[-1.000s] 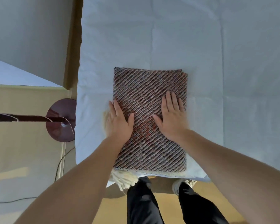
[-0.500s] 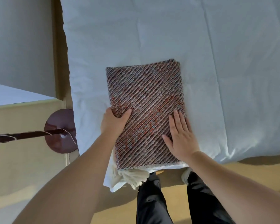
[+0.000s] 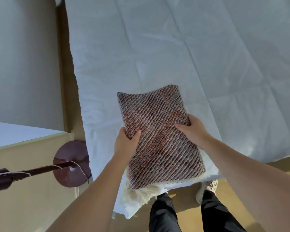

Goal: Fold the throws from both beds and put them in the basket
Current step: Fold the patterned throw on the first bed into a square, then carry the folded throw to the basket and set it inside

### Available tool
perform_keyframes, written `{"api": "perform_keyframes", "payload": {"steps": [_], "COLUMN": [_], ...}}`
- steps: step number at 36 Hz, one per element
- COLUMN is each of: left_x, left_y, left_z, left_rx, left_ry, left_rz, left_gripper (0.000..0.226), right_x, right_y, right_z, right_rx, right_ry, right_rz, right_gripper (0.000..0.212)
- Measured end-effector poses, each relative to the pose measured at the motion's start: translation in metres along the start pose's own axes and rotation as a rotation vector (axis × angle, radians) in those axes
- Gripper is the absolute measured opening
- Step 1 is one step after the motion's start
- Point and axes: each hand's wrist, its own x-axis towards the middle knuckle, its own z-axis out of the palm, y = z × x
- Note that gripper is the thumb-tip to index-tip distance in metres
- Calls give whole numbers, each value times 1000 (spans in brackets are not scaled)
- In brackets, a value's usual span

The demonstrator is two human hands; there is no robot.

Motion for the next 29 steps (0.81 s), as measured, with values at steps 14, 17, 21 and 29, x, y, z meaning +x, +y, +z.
{"api": "perform_keyframes", "payload": {"steps": [14, 17, 21, 29], "left_x": [-109, -152, -215, -348], "left_y": [233, 278, 319, 357], "left_z": [3, 21, 50, 132], "left_rx": [-30, -25, -33, 14], "left_ry": [-181, -248, -345, -554], "left_rz": [518, 652, 800, 1013], "left_gripper": [24, 25, 22, 24], "right_x": [-177, -226, -293, -419], "right_y": [-78, -71, -48, 44], "right_z": [-175, -214, -260, -330], "right_rx": [185, 242, 284, 335], "right_ry": [584, 732, 889, 1145], "right_rz": [-201, -254, -311, -324], "right_gripper": [29, 29, 32, 31]}}
